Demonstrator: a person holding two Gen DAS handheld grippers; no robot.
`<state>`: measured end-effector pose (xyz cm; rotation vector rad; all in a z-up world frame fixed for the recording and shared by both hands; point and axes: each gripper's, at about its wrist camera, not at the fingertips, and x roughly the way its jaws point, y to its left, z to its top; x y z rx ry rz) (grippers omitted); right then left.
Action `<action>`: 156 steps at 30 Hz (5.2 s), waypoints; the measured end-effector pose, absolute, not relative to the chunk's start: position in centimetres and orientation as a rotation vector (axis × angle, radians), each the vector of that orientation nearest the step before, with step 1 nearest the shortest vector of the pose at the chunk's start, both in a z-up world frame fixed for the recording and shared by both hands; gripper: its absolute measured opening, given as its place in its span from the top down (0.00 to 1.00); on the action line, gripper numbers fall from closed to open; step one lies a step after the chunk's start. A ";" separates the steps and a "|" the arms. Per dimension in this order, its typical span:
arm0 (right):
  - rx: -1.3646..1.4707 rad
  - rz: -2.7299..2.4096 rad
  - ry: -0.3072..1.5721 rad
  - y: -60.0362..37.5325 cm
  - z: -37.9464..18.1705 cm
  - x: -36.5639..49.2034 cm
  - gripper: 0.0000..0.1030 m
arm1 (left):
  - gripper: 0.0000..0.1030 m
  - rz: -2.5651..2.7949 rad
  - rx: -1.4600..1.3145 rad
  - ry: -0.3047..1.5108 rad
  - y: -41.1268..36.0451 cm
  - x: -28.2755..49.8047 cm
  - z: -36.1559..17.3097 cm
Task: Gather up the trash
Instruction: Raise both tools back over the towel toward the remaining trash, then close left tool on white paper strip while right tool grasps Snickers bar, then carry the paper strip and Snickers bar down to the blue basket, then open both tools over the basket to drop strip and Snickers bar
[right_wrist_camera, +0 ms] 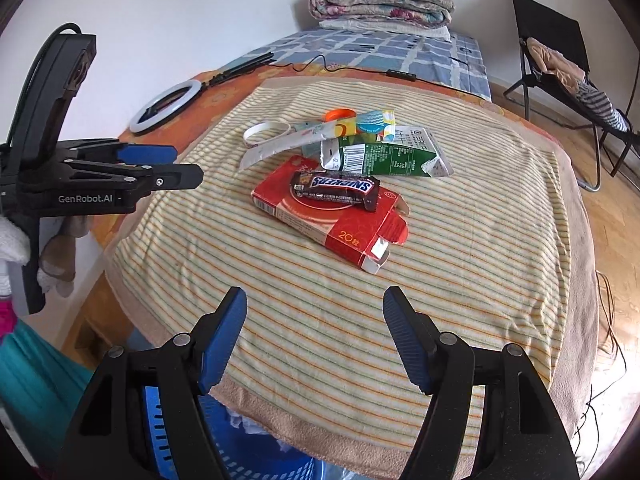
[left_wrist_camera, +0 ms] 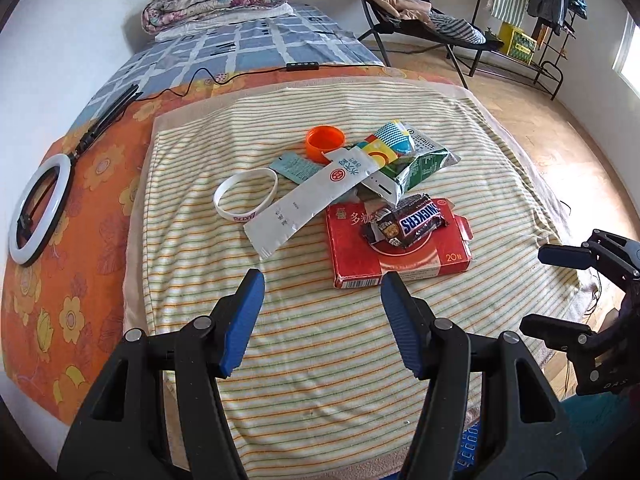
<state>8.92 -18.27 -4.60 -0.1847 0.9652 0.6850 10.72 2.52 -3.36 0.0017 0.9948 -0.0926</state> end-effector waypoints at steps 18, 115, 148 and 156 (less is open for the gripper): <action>-0.058 0.874 1.070 -14.3 -7.0 19.4 0.32 | 0.39 -0.167 -0.325 1.113 7.3 23.2 -7.9; 0.009 0.799 1.032 -21.9 -3.0 -2.2 0.93 | 0.95 -0.262 -0.252 1.099 -0.7 -9.8 -4.0; -0.027 0.742 1.247 -20.7 -12.8 -6.7 0.93 | 0.95 -0.291 -0.272 1.411 -4.1 -13.7 -14.9; -0.028 0.691 1.267 -20.7 -13.3 -6.1 0.46 | 0.95 -0.280 -0.281 1.405 -3.9 -12.7 -15.1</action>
